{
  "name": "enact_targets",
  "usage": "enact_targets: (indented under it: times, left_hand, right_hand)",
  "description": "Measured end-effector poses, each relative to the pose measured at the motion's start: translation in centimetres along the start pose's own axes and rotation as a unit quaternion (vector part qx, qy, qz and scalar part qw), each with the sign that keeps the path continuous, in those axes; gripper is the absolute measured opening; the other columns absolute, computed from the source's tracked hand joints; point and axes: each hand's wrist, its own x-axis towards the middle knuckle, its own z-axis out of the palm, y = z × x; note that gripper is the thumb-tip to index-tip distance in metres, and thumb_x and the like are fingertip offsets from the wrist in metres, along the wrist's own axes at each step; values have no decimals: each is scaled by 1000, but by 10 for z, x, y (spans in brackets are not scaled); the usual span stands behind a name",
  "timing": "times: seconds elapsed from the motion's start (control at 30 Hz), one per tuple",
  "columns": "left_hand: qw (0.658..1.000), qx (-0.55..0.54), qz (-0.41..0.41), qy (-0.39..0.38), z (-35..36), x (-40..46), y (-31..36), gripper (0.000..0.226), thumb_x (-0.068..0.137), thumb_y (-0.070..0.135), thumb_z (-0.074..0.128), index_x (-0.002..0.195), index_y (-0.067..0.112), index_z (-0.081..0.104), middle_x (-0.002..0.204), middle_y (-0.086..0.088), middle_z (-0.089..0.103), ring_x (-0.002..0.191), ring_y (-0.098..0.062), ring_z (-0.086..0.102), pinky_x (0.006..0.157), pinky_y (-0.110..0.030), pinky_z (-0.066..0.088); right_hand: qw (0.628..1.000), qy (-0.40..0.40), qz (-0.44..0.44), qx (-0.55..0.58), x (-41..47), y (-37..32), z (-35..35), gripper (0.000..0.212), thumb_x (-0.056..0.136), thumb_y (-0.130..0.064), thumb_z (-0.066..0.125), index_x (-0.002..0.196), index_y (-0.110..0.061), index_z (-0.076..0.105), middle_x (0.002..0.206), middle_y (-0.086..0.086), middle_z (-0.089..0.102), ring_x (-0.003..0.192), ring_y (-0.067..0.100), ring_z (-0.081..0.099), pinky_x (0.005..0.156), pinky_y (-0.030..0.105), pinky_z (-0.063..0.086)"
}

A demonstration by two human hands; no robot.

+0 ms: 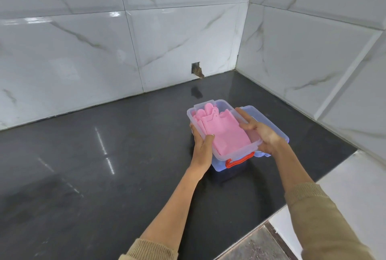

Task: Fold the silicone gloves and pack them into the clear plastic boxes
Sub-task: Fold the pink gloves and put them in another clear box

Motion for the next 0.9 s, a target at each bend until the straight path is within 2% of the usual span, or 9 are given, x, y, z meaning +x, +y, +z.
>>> enact_targets:
  times: [0.13,0.2,0.27,0.37,0.5,0.63,0.77,0.9]
  left_hand:
    - [1000,-10,4,-6,-15,-2,0,77,80,38,50,146,32,12,140,2,42,126,-14,45,101,-35,47]
    - [1000,-14,8,-11,-30,-5,0,74,81,36,51,145,32,15,134,4,46,120,-8,50,88,-22,52]
    - [1000,-13,8,-14,-48,-13,0,70,82,34,53,143,34,19,130,7,50,116,-6,53,81,-18,54]
    - [1000,-7,5,-2,-84,-29,4,68,80,31,54,141,38,25,129,11,53,116,-6,55,89,-27,53]
    - [999,-12,-4,53,-143,-59,13,69,72,28,57,137,43,37,132,15,55,121,-9,53,101,-38,44]
    - [991,-42,-27,121,-197,-101,21,59,63,31,64,117,52,54,125,14,62,112,-10,61,89,-34,49]
    - [975,-76,-60,199,-233,-143,24,60,64,28,62,121,46,54,117,13,66,106,-15,63,79,-34,52]
    - [964,-73,-62,248,-248,-172,31,61,68,26,58,125,45,52,121,11,64,112,-19,60,89,-41,51]
  right_hand:
    - [1000,0,-14,19,-4,6,15,52,95,-15,50,137,-44,40,129,-2,53,109,27,56,63,36,57]
    - [999,-10,-20,49,-7,12,28,56,92,-11,52,137,-43,40,127,-3,56,109,28,57,68,38,56]
    - [997,-20,-31,63,-10,18,47,57,91,-10,54,136,-41,39,126,-2,57,109,27,58,72,39,56]
    - [994,-38,-49,85,-10,29,82,60,89,-7,55,136,-40,39,127,-5,56,108,24,59,75,39,58]
    - [992,-61,-53,100,-7,48,141,71,87,2,52,142,-40,34,128,-8,56,110,20,59,92,38,50]
    - [991,-103,-67,52,-11,74,203,74,86,-5,58,142,-45,30,119,-23,55,109,9,59,93,36,50]
    - [984,-171,-53,6,-19,89,252,69,90,-19,59,140,-52,24,129,-18,49,117,17,54,100,48,47]
    - [975,-214,-53,-14,-26,94,282,69,90,-21,59,139,-52,23,127,-19,49,115,16,55,98,47,49]
